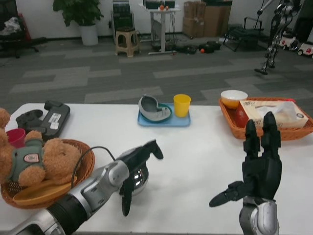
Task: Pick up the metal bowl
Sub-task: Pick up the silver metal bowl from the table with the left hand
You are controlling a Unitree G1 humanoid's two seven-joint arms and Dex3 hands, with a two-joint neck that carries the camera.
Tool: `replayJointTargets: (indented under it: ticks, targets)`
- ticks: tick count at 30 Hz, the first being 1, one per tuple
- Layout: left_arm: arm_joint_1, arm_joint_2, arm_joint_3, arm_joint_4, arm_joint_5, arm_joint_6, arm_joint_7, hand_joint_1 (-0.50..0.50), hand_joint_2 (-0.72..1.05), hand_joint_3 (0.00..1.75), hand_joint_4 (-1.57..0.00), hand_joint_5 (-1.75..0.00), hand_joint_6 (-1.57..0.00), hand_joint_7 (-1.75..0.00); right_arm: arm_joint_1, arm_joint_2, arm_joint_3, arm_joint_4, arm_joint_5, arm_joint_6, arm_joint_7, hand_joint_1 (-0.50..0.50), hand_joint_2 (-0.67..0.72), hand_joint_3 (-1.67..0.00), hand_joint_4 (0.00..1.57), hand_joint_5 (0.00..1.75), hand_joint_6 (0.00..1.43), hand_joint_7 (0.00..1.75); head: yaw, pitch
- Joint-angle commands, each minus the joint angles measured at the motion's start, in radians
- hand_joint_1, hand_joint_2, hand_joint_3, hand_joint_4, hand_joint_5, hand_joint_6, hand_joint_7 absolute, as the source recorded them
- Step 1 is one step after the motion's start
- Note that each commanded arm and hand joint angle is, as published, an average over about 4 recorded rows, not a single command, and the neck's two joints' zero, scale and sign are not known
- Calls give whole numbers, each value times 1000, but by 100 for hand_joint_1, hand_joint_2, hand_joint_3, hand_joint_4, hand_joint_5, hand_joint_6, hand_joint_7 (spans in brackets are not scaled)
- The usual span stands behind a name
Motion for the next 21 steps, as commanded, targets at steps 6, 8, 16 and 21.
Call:
replayJointTargets:
  ticks: [6, 8, 16, 21]
  targets:
    - [96, 19, 180, -219, 114, 22, 7, -50, -10, 0, 0, -175, 0, -80, 10, -7, -5, -6, 6, -6, -3, 0, 72, 0, 0, 0, 0, 10, 2, 3]
    - [94, 19, 191, -219, 139, 27, 10, -50, -10, 0, 0, -133, 0, -68, 10, -6, -4, -5, 6, -6, -3, 0, 72, 0, 0, 0, 0, 10, 1, 4]
    - [19, 20, 136, -134, 273, 101, -9, -50, -48, 0, 0, -8, 0, -42, 13, -6, -5, -5, 6, -6, -3, 0, 72, 0, 0, 0, 0, 10, 8, -2]
    - [-101, -7, 37, 103, 293, 145, -81, -50, -55, 0, 0, 0, 0, -31, 13, -6, 2, 1, 8, -6, -3, 0, 72, 0, 0, 0, 0, 9, 18, -7]
